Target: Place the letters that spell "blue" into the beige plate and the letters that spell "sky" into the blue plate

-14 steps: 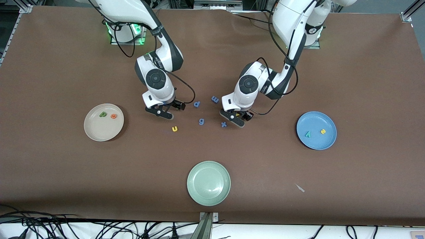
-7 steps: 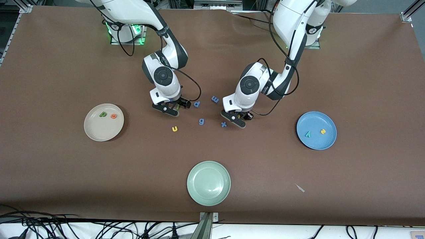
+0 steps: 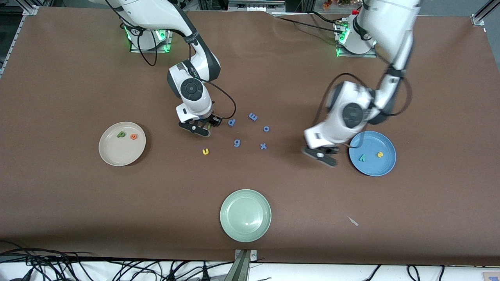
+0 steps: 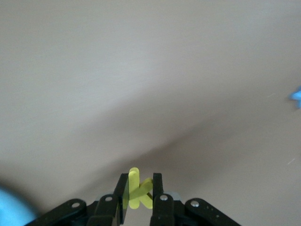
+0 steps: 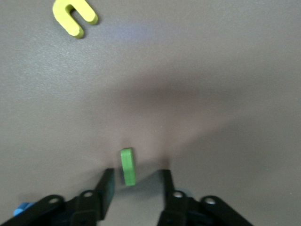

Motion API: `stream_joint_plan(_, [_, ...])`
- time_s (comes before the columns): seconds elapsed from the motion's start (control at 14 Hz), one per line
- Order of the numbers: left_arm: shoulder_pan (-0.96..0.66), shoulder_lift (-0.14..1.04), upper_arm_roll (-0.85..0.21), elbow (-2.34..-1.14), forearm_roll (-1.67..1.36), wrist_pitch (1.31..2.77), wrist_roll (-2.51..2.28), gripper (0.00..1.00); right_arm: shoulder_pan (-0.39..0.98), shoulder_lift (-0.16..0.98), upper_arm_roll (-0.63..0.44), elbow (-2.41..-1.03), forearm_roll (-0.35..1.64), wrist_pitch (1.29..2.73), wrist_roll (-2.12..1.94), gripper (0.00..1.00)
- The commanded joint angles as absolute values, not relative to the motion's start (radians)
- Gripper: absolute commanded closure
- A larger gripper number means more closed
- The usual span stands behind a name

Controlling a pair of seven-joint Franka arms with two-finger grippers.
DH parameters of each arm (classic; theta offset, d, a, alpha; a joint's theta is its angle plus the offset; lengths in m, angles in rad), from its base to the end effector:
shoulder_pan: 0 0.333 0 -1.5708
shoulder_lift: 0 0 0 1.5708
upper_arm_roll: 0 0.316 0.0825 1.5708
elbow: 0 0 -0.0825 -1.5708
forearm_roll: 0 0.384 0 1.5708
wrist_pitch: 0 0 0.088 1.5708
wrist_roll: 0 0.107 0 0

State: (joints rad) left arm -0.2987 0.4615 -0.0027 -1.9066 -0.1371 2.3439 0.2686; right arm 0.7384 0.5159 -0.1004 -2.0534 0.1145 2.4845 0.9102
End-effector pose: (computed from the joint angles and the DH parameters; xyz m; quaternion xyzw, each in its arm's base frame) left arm 0.5985 -0.1881 0.2531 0.9710 -0.2339 -0.0129 0.0488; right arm 0.4695 0.3473 0.1764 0.9835 -0.1763 -0.0344 0.0222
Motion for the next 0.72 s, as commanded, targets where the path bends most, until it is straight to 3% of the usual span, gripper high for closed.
stream_joint_plan(0.0, [-0.128,0.393,-0.054,-1.991,-0.123,2.335,0.499,0.81,0.739,0.515,-0.097,-2.066,0.127,2.494,0.919,0.78])
stream_joint_plan(0.07, [-0.077,0.397,-0.054,-1.99,-0.092,2.335,0.567,0.81,0.739,0.515,-0.097,-2.066,0.127,2.493,0.917,0.88])
stream_joint_plan(0.21, [-0.04,0.429,-0.049,-1.99,0.01,2.348,0.572,0.78,0.739,0.512,-0.097,-2.059,0.127,2.485,0.913,0.96])
stream_joint_plan(0.36, [-0.012,0.445,-0.04,-1.993,0.023,2.35,0.561,0.4,0.735,0.488,-0.104,-2.039,0.127,2.462,0.89,0.99])
stream_joint_plan(0.43, [-0.006,0.452,-0.04,-1.996,0.023,2.35,0.56,0.09,0.733,0.479,-0.115,-2.022,0.127,2.413,0.867,1.0])
stream_joint_plan(0.5, [-0.005,0.459,-0.038,-1.996,0.025,2.35,0.561,0.0,0.732,0.465,-0.144,-2.001,0.127,2.358,0.827,1.0])
stream_joint_plan(0.64, [-0.003,0.456,-0.032,-2.009,0.026,2.345,0.56,0.0,0.732,0.436,-0.195,-1.979,0.126,2.266,0.712,1.0])
